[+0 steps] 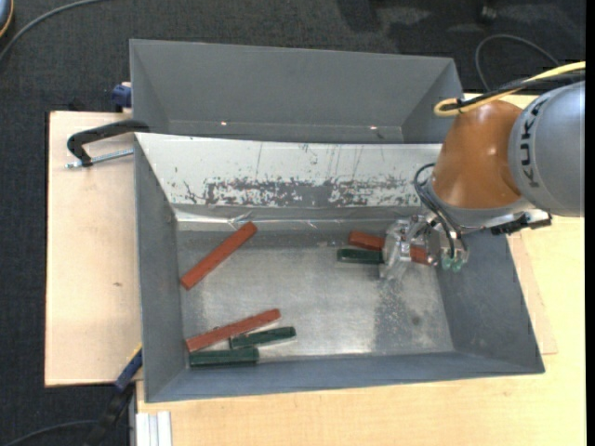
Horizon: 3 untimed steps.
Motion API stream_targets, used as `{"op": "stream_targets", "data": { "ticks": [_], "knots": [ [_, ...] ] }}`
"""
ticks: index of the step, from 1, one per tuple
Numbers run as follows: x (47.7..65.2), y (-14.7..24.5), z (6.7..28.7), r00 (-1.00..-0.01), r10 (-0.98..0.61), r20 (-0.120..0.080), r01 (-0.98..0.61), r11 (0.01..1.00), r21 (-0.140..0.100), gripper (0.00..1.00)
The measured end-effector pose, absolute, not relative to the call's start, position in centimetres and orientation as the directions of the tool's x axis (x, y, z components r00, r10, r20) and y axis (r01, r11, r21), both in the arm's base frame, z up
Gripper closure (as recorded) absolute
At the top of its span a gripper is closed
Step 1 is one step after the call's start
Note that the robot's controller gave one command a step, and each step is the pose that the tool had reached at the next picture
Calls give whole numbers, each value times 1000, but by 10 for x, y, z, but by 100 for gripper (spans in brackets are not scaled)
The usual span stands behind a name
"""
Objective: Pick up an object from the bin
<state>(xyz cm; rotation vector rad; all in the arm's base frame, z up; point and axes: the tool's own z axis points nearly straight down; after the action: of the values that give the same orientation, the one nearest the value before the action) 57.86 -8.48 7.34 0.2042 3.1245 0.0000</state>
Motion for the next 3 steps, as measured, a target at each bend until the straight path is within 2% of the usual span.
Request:
{"op": "stream_targets", "data": {
  "ticks": [1, 2, 3],
  "knots": [
    [576, -84, 71, -991, 131, -3, 131, 991, 1, 0],
    [576, -84, 71, -991, 131, -4, 131, 991, 1, 100],
    [596, -39, 184, -987, 158, -15, 157, 988, 4, 100]
  ]
}}
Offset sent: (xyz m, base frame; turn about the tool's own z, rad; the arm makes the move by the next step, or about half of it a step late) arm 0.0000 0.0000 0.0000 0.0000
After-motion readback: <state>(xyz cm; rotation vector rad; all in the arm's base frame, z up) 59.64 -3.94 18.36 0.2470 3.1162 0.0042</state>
